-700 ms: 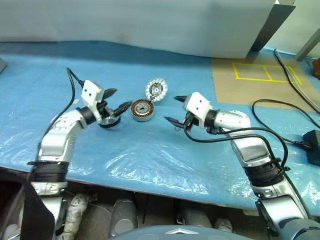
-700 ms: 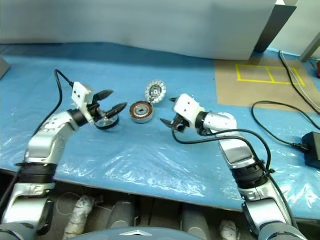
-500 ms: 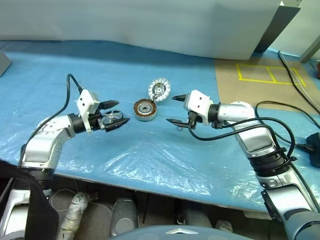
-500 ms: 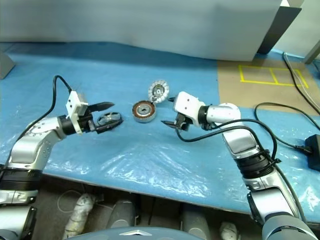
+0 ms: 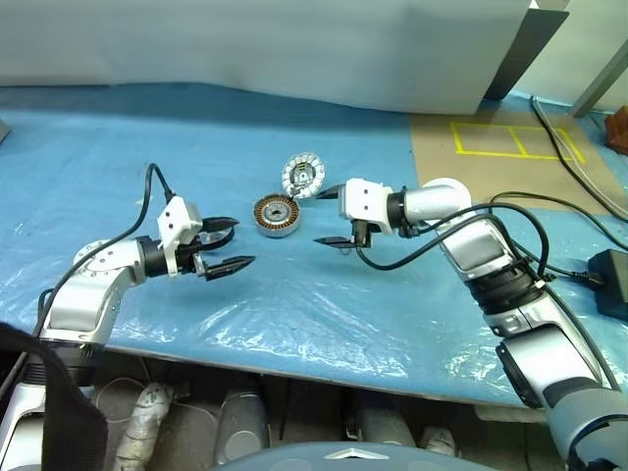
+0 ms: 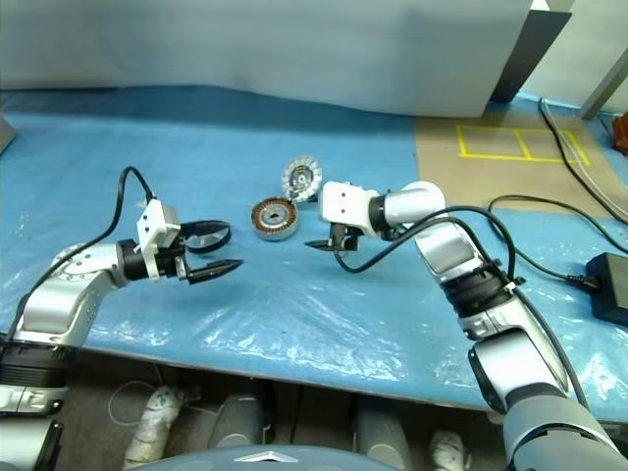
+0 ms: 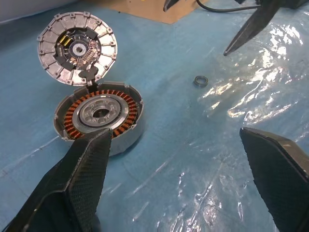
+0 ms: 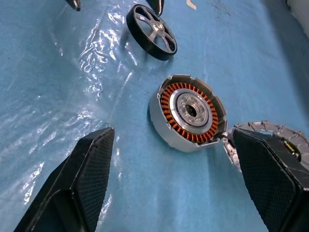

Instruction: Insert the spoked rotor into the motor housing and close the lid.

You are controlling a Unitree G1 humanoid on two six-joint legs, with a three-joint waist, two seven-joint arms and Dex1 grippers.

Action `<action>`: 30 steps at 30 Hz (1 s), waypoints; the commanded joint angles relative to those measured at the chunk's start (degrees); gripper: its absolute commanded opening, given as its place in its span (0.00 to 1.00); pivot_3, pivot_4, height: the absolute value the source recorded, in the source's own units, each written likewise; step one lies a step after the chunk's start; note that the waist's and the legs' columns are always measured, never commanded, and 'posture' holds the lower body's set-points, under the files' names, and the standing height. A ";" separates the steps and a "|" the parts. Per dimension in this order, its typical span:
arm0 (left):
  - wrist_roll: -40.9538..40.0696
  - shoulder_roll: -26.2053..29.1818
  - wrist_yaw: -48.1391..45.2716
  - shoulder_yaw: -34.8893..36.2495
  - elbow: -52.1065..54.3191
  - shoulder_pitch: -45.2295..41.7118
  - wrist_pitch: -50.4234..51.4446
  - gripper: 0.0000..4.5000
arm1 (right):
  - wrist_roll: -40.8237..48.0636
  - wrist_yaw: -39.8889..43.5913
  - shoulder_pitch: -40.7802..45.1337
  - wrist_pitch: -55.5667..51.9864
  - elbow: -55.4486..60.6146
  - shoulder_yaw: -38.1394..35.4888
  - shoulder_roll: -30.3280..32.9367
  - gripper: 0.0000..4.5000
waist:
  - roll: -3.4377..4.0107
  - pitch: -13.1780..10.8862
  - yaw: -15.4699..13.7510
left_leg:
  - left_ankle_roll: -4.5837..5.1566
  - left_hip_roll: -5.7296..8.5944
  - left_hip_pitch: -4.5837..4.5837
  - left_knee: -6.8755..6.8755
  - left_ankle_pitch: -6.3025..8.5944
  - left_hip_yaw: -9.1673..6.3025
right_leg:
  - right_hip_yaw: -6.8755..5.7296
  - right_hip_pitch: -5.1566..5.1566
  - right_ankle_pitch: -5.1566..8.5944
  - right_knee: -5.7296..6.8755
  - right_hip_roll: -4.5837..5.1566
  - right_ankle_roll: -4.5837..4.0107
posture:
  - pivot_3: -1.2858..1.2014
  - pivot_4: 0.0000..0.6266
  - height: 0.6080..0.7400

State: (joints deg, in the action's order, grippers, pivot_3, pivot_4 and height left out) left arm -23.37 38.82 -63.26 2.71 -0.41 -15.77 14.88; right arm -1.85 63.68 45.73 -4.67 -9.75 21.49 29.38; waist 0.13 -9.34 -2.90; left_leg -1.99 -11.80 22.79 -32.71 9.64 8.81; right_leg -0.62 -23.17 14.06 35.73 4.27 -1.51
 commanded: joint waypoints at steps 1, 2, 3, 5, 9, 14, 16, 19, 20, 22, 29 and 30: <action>-0.22 0.72 0.82 1.47 2.21 1.27 -0.18 0.99 | -1.16 2.82 5.01 5.38 -6.24 1.88 -2.18 0.91 | 0.00 0.00 0.12 | 0.01 -0.01 0.02 0.00 0.00 0.00 | -0.01 -0.02 0.00 0.02 -0.01 0.00 | 0.52 0.24 1.00; -0.39 0.48 1.32 1.59 2.85 1.85 0.07 0.99 | -1.87 3.36 6.90 7.23 -9.75 2.66 -3.44 0.91 | 0.00 0.00 0.24 | 0.01 -0.03 0.04 0.00 -0.01 -0.02 | -0.05 -0.03 0.00 0.03 -0.02 0.00 | 0.52 0.24 1.00; -0.58 0.24 1.77 1.60 3.64 2.45 0.32 0.99 | -2.94 3.66 8.96 9.51 -13.80 3.57 -4.70 0.91 | 0.00 0.00 0.36 | 0.02 -0.05 0.04 -0.01 0.00 -0.02 | -0.07 -0.04 0.01 0.05 -0.02 -0.02 | 0.52 0.24 1.00; -0.82 -0.18 2.71 1.72 5.27 3.75 0.62 0.99 | -5.09 4.39 13.27 14.29 -22.68 5.29 -7.46 0.91 | 0.00 0.00 0.52 | 0.03 -0.05 0.08 -0.05 0.00 -0.02 | -0.07 -0.07 0.01 0.09 -0.01 -0.03 | 0.52 0.24 1.00; -1.39 -0.45 5.19 3.81 8.49 7.32 1.00 0.99 | -9.94 1.73 23.68 22.48 -43.76 7.15 -14.76 0.91 | 0.00 -0.01 0.68 | 0.12 -0.09 0.23 -0.11 0.04 -0.03 | -0.11 -0.17 0.03 0.12 -0.02 -0.09 | 0.52 0.24 1.00; -2.39 -0.42 8.04 6.53 13.34 13.05 2.01 0.99 | -14.60 -2.65 30.50 27.74 -57.84 7.45 -20.28 0.91 | 0.01 -0.03 0.55 | 0.20 -0.18 0.45 -0.10 0.02 -0.03 | -0.31 -0.31 0.12 0.14 -0.01 -0.24 | 0.52 0.24 1.00; -2.70 -0.63 9.47 7.72 15.31 15.42 2.41 0.99 | -16.22 -4.61 32.03 28.31 -60.97 7.57 -22.06 0.91 | 0.03 -0.04 0.54 | 0.25 -0.24 0.50 -0.08 0.00 -0.05 | -0.44 -0.30 0.16 0.13 -0.01 -0.31 | 0.52 0.24 1.00; -3.04 -0.90 11.54 9.07 18.51 19.11 2.95 0.99 | -18.60 -6.47 33.19 28.41 -63.93 7.99 -24.30 0.91 | 0.04 -0.05 0.55 | 0.24 -0.36 0.55 -0.09 0.04 -0.09 | -0.54 -0.33 0.19 0.15 -0.05 -0.35 | 0.52 0.24 1.00; -2.87 -0.85 11.95 9.12 19.17 19.96 2.94 0.99 | -19.32 -6.71 33.25 28.54 -64.49 8.08 -24.67 0.91 | 0.05 -0.06 0.58 | 0.22 -0.41 0.55 -0.09 0.05 -0.09 | -0.55 -0.33 0.19 0.15 -0.06 -0.35 | 0.52 0.24 1.00; -2.80 -1.03 12.99 9.29 20.39 21.27 2.96 0.99 | -21.99 -9.06 33.13 29.08 -65.43 9.24 -25.01 0.91 | 0.06 -0.06 0.53 | 0.18 -0.52 0.54 -0.10 0.09 -0.09 | -0.56 -0.32 0.19 0.17 -0.06 -0.36 | 0.52 0.24 1.00; -2.38 -2.50 16.45 8.58 24.85 25.78 2.91 0.99 | -27.37 -15.53 32.52 28.28 -67.63 10.56 -25.69 0.91 | 0.08 -0.07 0.58 | 0.13 -0.62 0.51 -0.17 0.10 -0.07 | -0.58 -0.26 0.19 0.17 -0.07 -0.36 | 0.52 0.24 1.00; -2.30 -2.61 16.70 8.42 25.19 26.17 2.87 0.99 | -27.87 -15.84 32.34 28.23 -67.78 10.69 -25.69 0.91 | 0.09 -0.08 0.58 | 0.13 -0.62 0.51 -0.16 0.10 -0.06 | -0.58 -0.26 0.19 0.17 -0.08 -0.36 | 0.52 0.24 1.00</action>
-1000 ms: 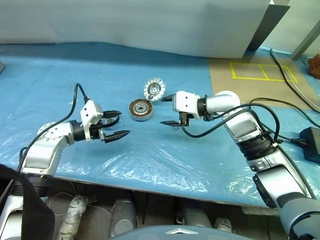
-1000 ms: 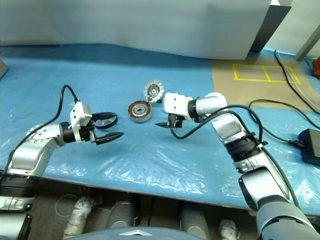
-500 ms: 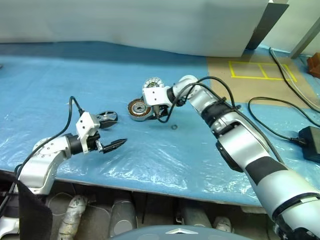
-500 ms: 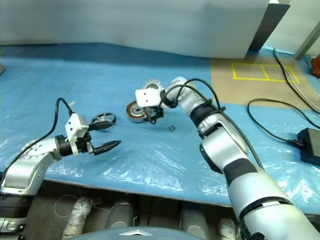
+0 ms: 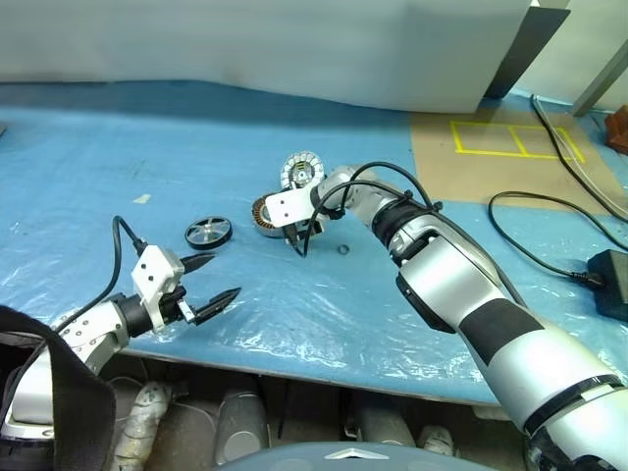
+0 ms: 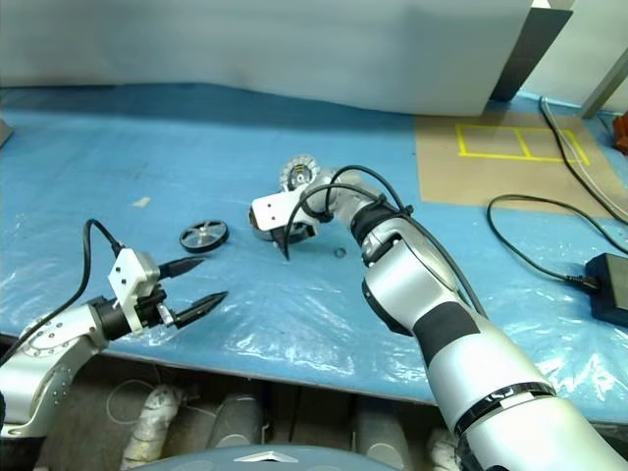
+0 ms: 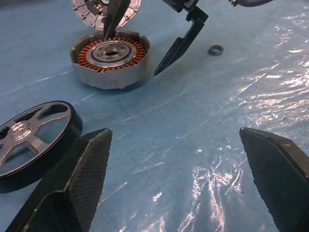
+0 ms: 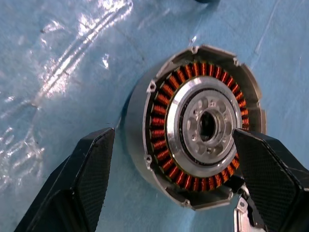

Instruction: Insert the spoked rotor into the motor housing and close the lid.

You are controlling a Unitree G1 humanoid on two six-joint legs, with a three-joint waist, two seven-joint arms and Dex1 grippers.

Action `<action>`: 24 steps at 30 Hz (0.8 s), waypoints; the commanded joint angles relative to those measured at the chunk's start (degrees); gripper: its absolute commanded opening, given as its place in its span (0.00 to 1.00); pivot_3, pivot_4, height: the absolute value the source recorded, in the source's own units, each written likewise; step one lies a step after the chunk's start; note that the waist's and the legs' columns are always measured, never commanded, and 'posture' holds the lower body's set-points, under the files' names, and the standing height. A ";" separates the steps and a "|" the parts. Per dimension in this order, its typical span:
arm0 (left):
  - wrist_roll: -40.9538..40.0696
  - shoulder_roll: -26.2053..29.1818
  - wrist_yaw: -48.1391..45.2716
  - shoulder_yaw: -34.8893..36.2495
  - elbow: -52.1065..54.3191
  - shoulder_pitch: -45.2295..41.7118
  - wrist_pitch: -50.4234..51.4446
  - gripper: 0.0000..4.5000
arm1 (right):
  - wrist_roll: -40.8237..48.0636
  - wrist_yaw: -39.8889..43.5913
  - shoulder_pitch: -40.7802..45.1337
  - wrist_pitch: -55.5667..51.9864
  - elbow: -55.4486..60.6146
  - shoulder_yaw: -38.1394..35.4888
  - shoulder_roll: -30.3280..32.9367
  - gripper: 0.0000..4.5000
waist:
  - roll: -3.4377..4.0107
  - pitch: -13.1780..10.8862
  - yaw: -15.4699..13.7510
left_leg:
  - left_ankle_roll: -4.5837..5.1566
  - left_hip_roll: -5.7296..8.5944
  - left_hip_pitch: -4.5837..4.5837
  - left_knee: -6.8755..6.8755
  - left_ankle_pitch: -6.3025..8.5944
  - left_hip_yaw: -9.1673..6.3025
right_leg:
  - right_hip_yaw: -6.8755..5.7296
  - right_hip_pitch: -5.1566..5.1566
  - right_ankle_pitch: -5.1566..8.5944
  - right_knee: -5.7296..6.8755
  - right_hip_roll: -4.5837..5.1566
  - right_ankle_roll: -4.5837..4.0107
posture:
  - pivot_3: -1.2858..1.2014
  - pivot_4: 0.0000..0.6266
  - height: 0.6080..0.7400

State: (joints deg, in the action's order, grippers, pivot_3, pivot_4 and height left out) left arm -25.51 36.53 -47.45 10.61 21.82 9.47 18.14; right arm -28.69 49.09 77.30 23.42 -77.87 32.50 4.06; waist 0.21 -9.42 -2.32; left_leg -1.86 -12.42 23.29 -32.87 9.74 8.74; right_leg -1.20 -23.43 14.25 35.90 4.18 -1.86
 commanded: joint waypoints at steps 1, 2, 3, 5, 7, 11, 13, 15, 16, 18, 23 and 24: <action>-0.15 -0.43 1.14 0.39 3.28 1.27 -0.37 0.99 | -1.49 -1.61 0.53 0.09 0.23 -0.23 -0.40 0.91 | 0.01 0.00 0.00 | 0.00 0.00 0.00 0.00 0.00 0.00 | 0.00 0.00 0.00 0.00 -0.01 0.00 | 0.52 0.24 1.00; -0.29 -0.62 1.35 0.33 3.57 1.50 -0.26 0.99 | -1.84 -1.87 0.34 0.06 0.16 -0.23 -0.46 0.91 | 0.01 0.00 0.00 | 0.00 0.00 0.00 0.00 0.00 0.00 | 0.00 0.00 0.00 -0.01 -0.02 0.00 | 0.52 0.24 1.00; -0.43 -0.78 1.55 0.26 3.76 1.61 -0.13 0.99 | -1.95 -1.87 0.18 -0.09 0.11 -0.43 -0.64 0.91 | 0.01 0.00 0.00 | 0.00 0.00 0.00 0.01 0.00 0.00 | 0.00 0.00 0.00 0.00 -0.03 0.00 | 0.52 0.24 1.00; -0.34 -0.91 1.80 0.09 3.73 1.69 -0.15 0.99 | -2.06 -1.79 0.02 -0.08 0.12 -0.85 -1.06 0.91 | 0.01 0.00 0.01 | 0.00 0.01 0.00 0.00 0.00 0.00 | 0.00 0.00 0.00 0.00 -0.03 0.00 | 0.52 0.24 1.00; -0.22 -0.94 1.93 -0.04 3.42 1.65 -0.29 0.99 | -2.29 -2.02 0.00 0.16 0.18 -0.98 -1.44 0.91 | 0.01 0.00 0.00 | 0.00 0.00 -0.01 0.00 0.00 0.01 | 0.01 0.00 0.00 0.01 -0.03 0.00 | 0.52 0.24 1.00; -0.27 -0.94 1.88 -0.69 3.34 1.74 -0.17 0.99 | -2.62 -2.54 0.35 0.62 0.31 -1.33 -2.62 0.91 | 0.01 0.00 0.01 | 0.00 0.00 -0.01 -0.01 0.00 0.01 | 0.01 0.00 0.00 0.02 -0.03 0.00 | 0.52 0.24 1.00; -0.21 -0.99 2.05 -1.02 3.15 1.49 -0.18 0.99 | -3.26 -3.48 0.19 -0.03 0.09 -0.98 -2.98 0.91 | 0.01 0.00 0.01 | 0.00 0.00 -0.01 -0.02 0.00 0.00 | 0.01 0.00 0.00 0.02 -0.03 0.00 | 0.52 0.24 1.00; -0.19 -1.01 2.18 -1.29 3.06 1.33 -0.18 0.99 | -3.61 -3.73 -0.18 -0.87 -0.15 -0.89 -3.23 0.91 | 0.01 0.00 0.01 | 0.00 0.00 -0.01 -0.02 0.00 0.01 | 0.00 0.00 0.00 0.03 -0.03 0.00 | 0.52 0.24 1.00; -0.25 -1.00 2.19 -1.37 3.22 1.42 -0.14 0.99 | -3.91 -3.85 -0.48 -1.22 -0.26 -0.74 -3.27 0.91 | 0.01 0.00 0.01 | -0.01 0.01 -0.02 -0.02 -0.01 0.00 | 0.00 0.00 0.00 0.05 -0.03 0.00 | 0.52 0.24 1.00; -0.34 -0.89 2.08 -1.52 3.42 1.55 -0.02 0.99 | -4.20 -3.54 -1.18 -2.17 -0.50 -0.73 -3.26 0.91 | 0.01 0.00 0.01 | -0.01 0.01 -0.04 -0.04 0.00 0.00 | 0.01 0.01 0.00 0.06 -0.03 0.00 | 0.52 0.24 1.00; -0.14 -0.67 2.01 -2.05 3.37 1.36 0.00 1.00 | -4.45 -2.16 -2.46 -3.22 -0.63 -0.92 -2.74 0.62 | 0.02 0.00 -0.01 | 0.01 -0.02 -0.17 -0.07 0.01 0.01 | 0.03 0.12 0.00 0.13 -0.02 0.00 | 0.52 0.24 1.00; -0.11 -0.65 2.00 -2.17 3.29 1.21 0.02 1.00 | -4.46 -1.95 -2.56 -3.22 -0.59 -1.00 -2.66 0.54 | 0.03 0.00 -0.01 | 0.01 -0.04 -0.18 -0.11 0.01 0.01 | 0.05 0.12 0.00 0.19 -0.02 0.00 | 0.52 0.24 1.00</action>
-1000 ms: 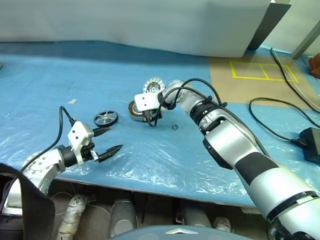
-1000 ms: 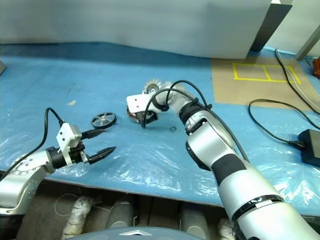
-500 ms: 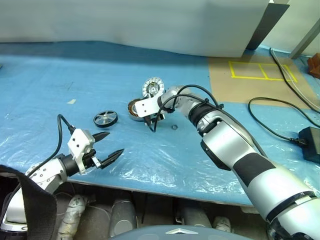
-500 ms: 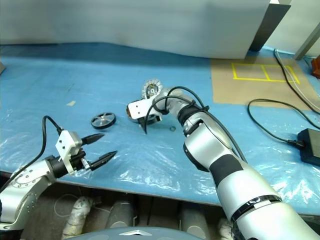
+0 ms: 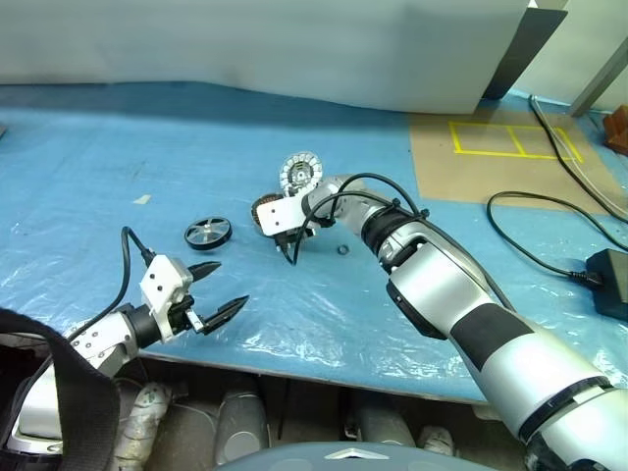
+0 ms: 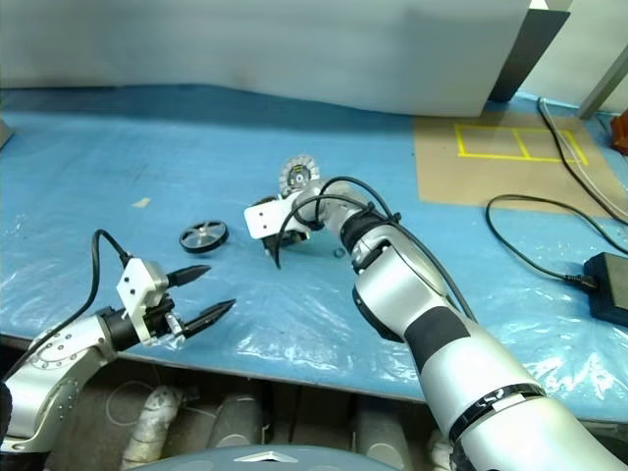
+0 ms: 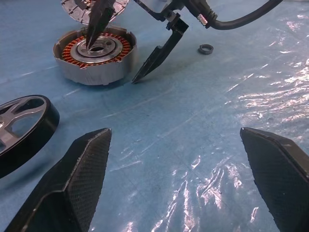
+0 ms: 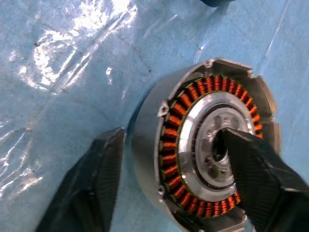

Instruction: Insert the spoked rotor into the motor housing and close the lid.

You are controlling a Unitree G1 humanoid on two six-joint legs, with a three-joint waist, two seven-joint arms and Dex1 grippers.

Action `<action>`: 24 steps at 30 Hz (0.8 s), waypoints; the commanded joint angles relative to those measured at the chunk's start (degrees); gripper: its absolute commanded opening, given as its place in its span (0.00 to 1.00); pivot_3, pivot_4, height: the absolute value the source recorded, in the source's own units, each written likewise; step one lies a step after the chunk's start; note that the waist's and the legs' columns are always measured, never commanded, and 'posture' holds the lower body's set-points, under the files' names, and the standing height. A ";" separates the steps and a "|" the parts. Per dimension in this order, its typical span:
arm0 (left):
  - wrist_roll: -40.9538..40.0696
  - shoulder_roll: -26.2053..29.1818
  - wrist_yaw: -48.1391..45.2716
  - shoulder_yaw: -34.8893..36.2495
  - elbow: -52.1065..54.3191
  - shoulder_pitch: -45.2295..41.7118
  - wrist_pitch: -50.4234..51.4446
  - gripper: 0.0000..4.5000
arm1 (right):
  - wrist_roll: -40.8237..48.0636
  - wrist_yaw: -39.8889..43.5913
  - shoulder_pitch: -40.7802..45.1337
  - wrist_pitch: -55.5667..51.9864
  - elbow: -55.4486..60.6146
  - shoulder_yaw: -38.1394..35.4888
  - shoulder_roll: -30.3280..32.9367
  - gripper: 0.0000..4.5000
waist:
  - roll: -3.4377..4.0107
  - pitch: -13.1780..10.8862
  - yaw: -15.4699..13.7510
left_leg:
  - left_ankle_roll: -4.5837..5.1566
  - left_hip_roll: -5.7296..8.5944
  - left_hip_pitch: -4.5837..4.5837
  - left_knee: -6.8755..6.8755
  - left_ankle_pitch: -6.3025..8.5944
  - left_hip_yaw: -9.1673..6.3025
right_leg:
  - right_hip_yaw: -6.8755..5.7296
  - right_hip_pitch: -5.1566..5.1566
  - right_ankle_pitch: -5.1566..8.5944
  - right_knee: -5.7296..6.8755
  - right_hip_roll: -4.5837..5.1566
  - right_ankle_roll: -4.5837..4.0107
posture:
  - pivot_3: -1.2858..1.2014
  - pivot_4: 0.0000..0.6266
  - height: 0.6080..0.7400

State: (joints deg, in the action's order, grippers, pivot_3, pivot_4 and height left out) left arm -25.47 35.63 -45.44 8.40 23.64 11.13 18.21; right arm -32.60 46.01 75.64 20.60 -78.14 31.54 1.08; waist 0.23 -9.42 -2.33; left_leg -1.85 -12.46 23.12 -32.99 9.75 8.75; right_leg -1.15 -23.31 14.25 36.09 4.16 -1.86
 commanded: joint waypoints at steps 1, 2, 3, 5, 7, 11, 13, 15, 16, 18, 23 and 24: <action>-0.10 0.27 -0.05 -0.12 1.39 -0.58 -0.04 1.00 | -0.41 1.69 -0.99 -0.36 -0.27 -0.21 0.38 0.48 | 0.01 0.00 -0.02 | 0.00 0.00 -0.02 -0.01 0.00 0.00 | 0.01 0.00 0.00 0.05 0.01 0.00 | 0.52 0.24 1.00; 0.00 0.25 -0.07 -0.36 1.28 -0.75 -0.06 1.00 | -0.29 2.21 -1.08 -0.26 -0.21 -0.37 0.44 0.45 | 0.02 0.00 -0.05 | 0.01 0.00 -0.04 -0.02 0.01 0.00 | 0.02 0.00 0.01 0.10 0.01 -0.01 | 0.52 0.24 1.00; 0.15 0.20 -0.09 -0.65 1.18 -0.94 -0.10 1.00 | -0.30 2.32 -1.17 -0.15 -0.16 -0.43 0.47 0.45 | 0.02 0.00 -0.09 | 0.01 0.00 -0.04 -0.02 0.01 0.00 | 0.02 -0.01 0.02 0.14 0.01 -0.02 | 0.52 0.24 1.00; 0.16 0.09 -0.23 -1.24 0.92 -1.56 -0.03 1.00 | -0.66 1.71 -1.33 0.14 -0.06 -0.33 0.53 0.45 | 0.02 -0.01 -0.13 | 0.07 -0.01 -0.07 -0.05 0.04 0.00 | 0.03 -0.01 0.05 0.23 0.02 -0.06 | 0.52 0.24 1.00; 0.24 0.11 -0.29 -1.73 0.51 -2.29 0.02 1.00 | -0.49 2.36 -1.39 0.42 0.09 -0.51 0.51 0.45 | 0.02 0.00 -0.13 | 0.07 -0.01 -0.08 -0.06 0.05 0.00 | 0.03 -0.02 0.06 0.29 0.03 -0.09 | 0.52 0.24 1.00; -0.60 0.26 -0.96 -1.91 0.02 -3.46 0.27 1.00 | 1.24 8.65 -1.26 3.79 1.37 -1.58 1.98 0.45 | 0.02 0.00 -0.12 | 0.07 0.00 -0.09 -0.09 0.05 0.01 | 0.03 -0.06 0.10 0.39 0.02 -0.15 | 0.52 0.24 1.00; -1.05 0.59 -2.02 -2.34 -0.15 -3.92 0.56 1.00 | 2.10 16.35 -2.14 9.94 3.48 -1.18 4.96 0.45 | 0.01 0.00 -0.19 | 0.08 -0.01 -0.07 -0.09 0.05 0.01 | 0.02 -0.08 0.12 0.41 0.03 -0.18 | 0.52 0.24 1.00; -1.39 0.72 -3.08 -2.87 -0.30 -4.36 0.78 1.00 | 3.88 23.82 -4.06 16.13 6.88 -1.03 8.47 0.45 | 0.01 0.00 -0.36 | 0.11 -0.01 -0.03 -0.12 0.06 0.01 | 0.01 -0.07 0.13 0.41 0.04 -0.18 | 0.52 0.24 1.00; -1.24 0.53 -3.15 -3.15 -0.56 -4.76 0.84 1.00 | 5.01 26.83 -5.55 19.05 9.40 -0.90 10.50 0.45 | 0.00 0.00 -0.39 | 0.12 0.01 -0.02 -0.15 0.07 0.01 | 0.02 -0.06 0.13 0.41 0.08 -0.19 | 0.52 0.24 1.00; -0.50 0.28 -3.39 -3.93 -1.36 -5.68 0.61 1.00 | 6.94 30.90 -9.50 24.62 16.40 0.09 15.27 0.45 | -0.01 0.01 -0.44 | 0.15 0.03 -0.01 -0.18 0.07 0.01 | 0.02 -0.04 0.12 0.41 0.09 -0.18 | 0.52 0.24 1.00; -0.30 0.33 -5.18 -5.80 -3.86 -9.15 0.62 1.00 | 15.07 36.57 -22.59 26.30 40.81 1.46 24.64 0.45 | -0.07 0.04 -0.57 | 0.19 0.14 -0.10 -0.27 0.06 0.01 | 0.01 0.01 0.12 0.51 0.06 -0.18 | 0.52 0.24 1.00; -0.31 0.34 -5.51 -6.03 -4.46 -9.94 0.70 1.00 | 16.24 35.51 -24.66 26.99 44.21 1.47 25.15 0.45 | -0.07 0.04 -0.49 | 0.18 0.13 -0.12 -0.28 0.06 0.01 | 0.03 0.02 0.12 0.52 0.03 -0.18 | 0.52 0.24 1.00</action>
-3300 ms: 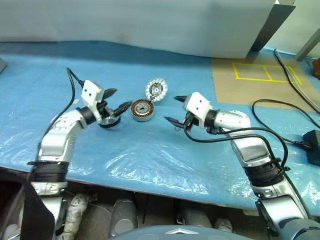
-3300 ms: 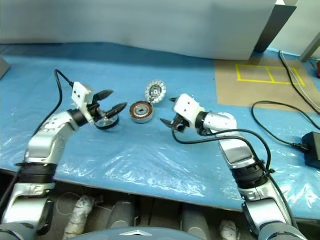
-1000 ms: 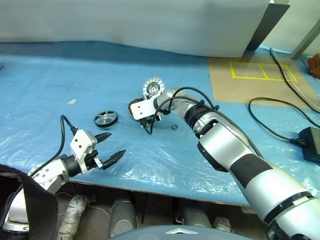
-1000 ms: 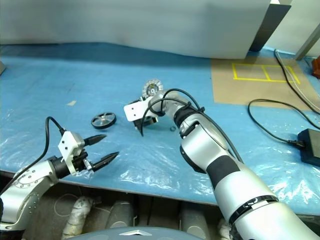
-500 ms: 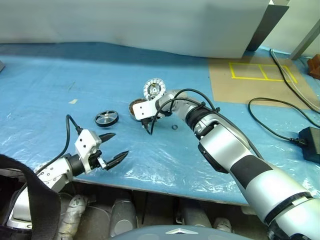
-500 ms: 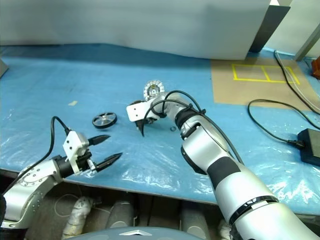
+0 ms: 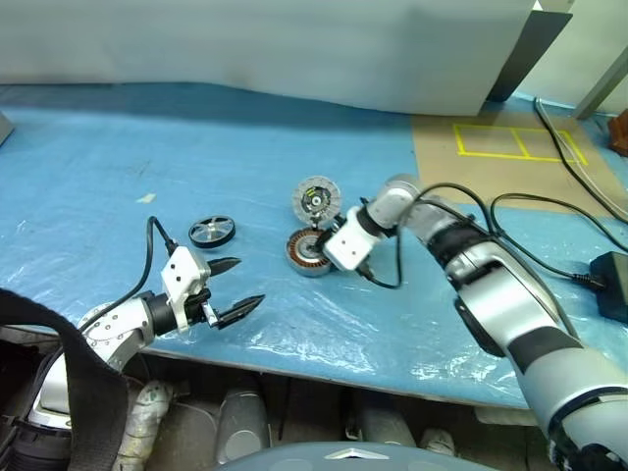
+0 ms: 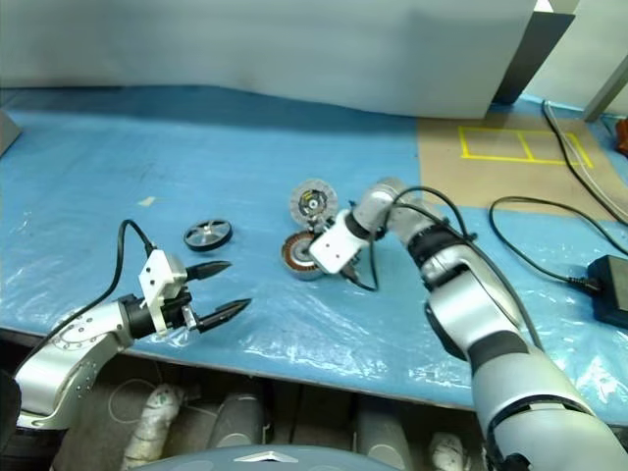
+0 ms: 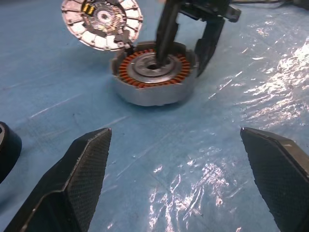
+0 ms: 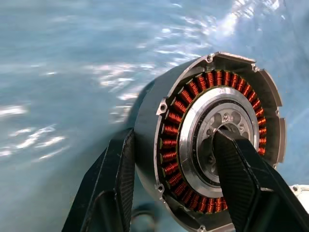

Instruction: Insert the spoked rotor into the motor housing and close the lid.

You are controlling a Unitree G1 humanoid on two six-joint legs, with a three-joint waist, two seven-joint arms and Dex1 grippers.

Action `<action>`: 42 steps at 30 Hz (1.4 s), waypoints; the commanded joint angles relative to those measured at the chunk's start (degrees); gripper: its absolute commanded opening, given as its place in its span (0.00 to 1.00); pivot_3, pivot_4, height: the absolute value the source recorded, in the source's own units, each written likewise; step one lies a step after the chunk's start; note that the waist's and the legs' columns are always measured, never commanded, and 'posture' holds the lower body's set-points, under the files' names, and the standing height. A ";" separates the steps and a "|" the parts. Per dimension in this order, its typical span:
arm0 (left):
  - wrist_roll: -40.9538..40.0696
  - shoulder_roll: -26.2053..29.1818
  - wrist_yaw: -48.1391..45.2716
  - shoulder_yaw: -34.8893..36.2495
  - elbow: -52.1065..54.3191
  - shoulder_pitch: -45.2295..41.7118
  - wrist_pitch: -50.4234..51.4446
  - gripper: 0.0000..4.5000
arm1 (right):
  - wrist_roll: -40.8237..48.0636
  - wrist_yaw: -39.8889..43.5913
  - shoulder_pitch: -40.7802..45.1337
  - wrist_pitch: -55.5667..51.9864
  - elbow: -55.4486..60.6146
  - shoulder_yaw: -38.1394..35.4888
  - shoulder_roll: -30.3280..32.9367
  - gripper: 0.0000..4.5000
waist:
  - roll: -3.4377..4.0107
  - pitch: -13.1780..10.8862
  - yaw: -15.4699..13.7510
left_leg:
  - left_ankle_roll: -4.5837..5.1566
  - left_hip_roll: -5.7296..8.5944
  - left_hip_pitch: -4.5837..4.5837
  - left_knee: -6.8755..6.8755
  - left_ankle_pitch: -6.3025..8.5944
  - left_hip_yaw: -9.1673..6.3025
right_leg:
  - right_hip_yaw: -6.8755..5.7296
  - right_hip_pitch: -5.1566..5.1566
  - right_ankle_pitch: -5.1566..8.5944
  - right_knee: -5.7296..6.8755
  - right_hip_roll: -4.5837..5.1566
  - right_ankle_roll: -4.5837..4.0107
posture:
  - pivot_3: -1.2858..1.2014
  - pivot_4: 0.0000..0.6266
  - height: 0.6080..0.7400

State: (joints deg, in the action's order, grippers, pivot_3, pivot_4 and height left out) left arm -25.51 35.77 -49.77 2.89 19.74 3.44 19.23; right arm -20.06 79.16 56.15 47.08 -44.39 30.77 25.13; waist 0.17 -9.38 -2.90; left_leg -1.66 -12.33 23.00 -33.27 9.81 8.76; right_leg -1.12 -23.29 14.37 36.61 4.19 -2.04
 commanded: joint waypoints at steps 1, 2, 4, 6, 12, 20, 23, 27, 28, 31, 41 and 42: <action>-0.26 0.33 -1.65 -0.76 -1.28 -3.09 -0.32 1.00 | 3.44 0.15 -6.70 0.52 12.90 1.93 0.96 0.45 | -0.03 0.02 0.30 | 0.00 0.00 -0.04 0.00 0.00 0.00 | 0.01 0.00 0.00 0.03 -0.01 0.00 | 0.52 0.24 1.00; -0.14 0.55 -2.19 -1.04 -2.02 -3.96 -0.40 1.00 | 3.46 -1.14 -8.08 0.85 15.39 1.96 1.09 0.45 | -0.04 0.02 0.57 | 0.00 -0.04 -0.10 0.01 0.00 0.00 | 0.02 0.01 0.00 0.05 -0.04 0.00 | 0.52 0.24 1.00; -0.05 0.94 -3.29 -1.33 -3.45 -5.42 -0.47 1.00 | 4.46 -2.04 -10.25 0.04 20.26 2.04 1.36 0.45 | -0.04 0.02 0.95 | -0.01 -0.04 -0.23 0.03 0.01 0.01 | 0.18 0.00 0.00 0.08 -0.15 0.00 | 0.52 0.24 1.00; 0.00 1.40 -4.46 -1.46 -4.59 -6.58 -0.43 1.00 | 4.25 -2.81 -11.27 -1.39 23.48 2.15 1.70 0.45 | -0.03 0.02 1.04 | -0.02 -0.06 -0.27 0.04 0.01 0.02 | 0.26 -0.01 0.00 0.08 -0.22 0.00 | 0.52 0.24 1.00; 0.74 1.61 -6.62 -2.72 -6.73 -9.18 -0.73 1.00 | 0.26 -7.70 -11.88 -4.86 23.77 2.12 2.12 0.45 | -0.07 0.00 0.54 | -0.02 0.01 -0.26 0.04 0.01 0.12 | 0.36 -0.02 0.00 0.04 -0.16 0.00 | 0.52 0.24 1.00; 1.20 1.52 -7.60 -3.43 -6.93 -9.28 -0.90 1.00 | -4.58 -12.22 -11.03 -5.62 21.57 3.53 3.66 0.45 | -0.07 0.00 0.49 | -0.03 0.07 -0.28 0.04 0.01 0.16 | 0.40 0.00 0.00 0.01 -0.11 0.01 | 0.52 0.24 1.00; 1.72 1.05 -7.56 -3.96 -7.08 -9.69 -1.08 1.00 | -7.72 -14.57 -9.93 -2.77 20.14 4.74 4.46 0.45 | -0.07 0.00 0.47 | -0.03 0.08 -0.30 0.04 0.02 0.15 | 0.41 0.01 0.00 0.01 -0.09 0.01 | 0.52 0.24 1.00; 1.86 0.47 -7.30 -4.22 -7.05 -10.04 -0.98 1.00 | -11.82 -18.47 -6.35 0.10 16.60 6.14 4.63 0.45 | -0.08 0.00 0.50 | -0.03 0.14 -0.33 0.04 0.01 0.17 | 0.44 0.02 0.00 0.04 -0.04 0.03 | 0.52 0.24 1.00; 1.85 0.41 -7.33 -4.29 -6.97 -9.96 -0.98 1.00 | -11.68 -18.65 -5.30 0.18 15.81 6.31 4.45 0.45 | -0.08 0.00 0.48 | -0.03 0.15 -0.34 0.04 0.01 0.17 | 0.44 0.02 -0.01 0.05 -0.04 0.03 | 0.52 0.24 1.00; 1.96 0.22 -7.35 -4.59 -6.84 -9.67 -1.01 1.00 | -10.30 -18.16 -3.26 -0.22 14.34 6.37 3.79 0.45 | -0.08 -0.01 0.48 | -0.03 0.16 -0.34 0.04 0.01 0.17 | 0.45 0.03 0.00 0.06 -0.04 0.02 | 0.52 0.24 1.00; 2.56 -0.37 -7.24 -5.68 -6.90 -9.61 -1.34 1.00 | -6.96 -13.99 -3.76 -0.23 14.59 7.58 3.29 0.45 | -0.09 -0.01 0.52 | -0.02 0.16 -0.22 0.09 0.01 0.20 | 0.47 -0.03 0.01 -0.11 -0.04 0.03 | 0.52 0.24 1.00; 2.58 -0.42 -7.24 -5.69 -6.97 -9.66 -1.36 1.00 | -6.69 -14.28 -3.86 -0.33 14.40 7.37 2.97 0.45 | -0.08 -0.01 0.52 | -0.02 0.16 -0.22 0.10 0.01 0.20 | 0.46 -0.03 0.00 -0.12 -0.04 0.03 | 0.52 0.24 1.00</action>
State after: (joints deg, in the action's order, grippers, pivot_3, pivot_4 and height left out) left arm -22.82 35.46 -56.95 -2.89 11.75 -6.16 18.71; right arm -27.74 64.24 52.91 46.75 -30.89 37.42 28.31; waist 0.08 -9.40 -2.37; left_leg -1.69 -12.17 22.78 -33.15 9.82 8.96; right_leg -0.66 -23.34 14.38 36.50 4.14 -2.01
